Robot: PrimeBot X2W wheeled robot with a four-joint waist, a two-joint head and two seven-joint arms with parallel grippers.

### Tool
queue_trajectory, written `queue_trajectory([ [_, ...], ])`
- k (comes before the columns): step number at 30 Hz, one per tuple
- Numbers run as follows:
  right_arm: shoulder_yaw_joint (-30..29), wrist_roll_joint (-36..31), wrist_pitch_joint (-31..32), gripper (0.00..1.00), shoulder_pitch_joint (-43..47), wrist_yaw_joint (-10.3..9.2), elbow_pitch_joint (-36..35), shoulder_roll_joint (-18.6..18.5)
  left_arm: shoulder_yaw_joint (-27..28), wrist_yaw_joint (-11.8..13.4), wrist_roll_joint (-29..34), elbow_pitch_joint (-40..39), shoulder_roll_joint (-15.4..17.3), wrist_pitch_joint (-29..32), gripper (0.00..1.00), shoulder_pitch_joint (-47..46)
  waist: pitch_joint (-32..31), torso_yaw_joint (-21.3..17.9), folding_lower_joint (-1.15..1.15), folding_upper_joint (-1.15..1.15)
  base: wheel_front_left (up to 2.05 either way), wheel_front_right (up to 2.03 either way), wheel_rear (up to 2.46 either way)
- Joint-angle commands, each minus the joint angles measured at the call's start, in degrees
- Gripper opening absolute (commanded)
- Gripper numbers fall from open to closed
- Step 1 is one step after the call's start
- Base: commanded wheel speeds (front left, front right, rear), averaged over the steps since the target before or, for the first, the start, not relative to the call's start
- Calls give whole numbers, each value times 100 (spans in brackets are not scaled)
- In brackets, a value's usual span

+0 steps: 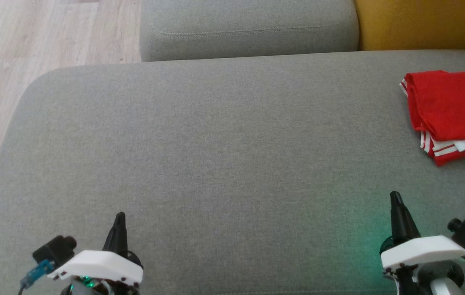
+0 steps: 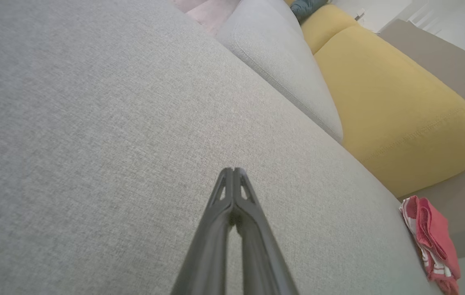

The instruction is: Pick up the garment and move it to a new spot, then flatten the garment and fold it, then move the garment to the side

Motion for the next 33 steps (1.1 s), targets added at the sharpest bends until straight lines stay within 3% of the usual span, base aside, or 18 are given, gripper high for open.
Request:
queue_trajectory([
  [1, -15, 207, 37, 0, -351, 14, -220, -60, 154, -63, -183, -218, 63, 54, 0, -315, 0, 1, 0, 0, 0, 0, 0],
  [33, -250, 2251, 389, 0, -470, 24, -309, -72, 649, -361, -2082, -298, 80, 550, 0, -498, 2, 8, 0, 0, 0, 0, 0],
])
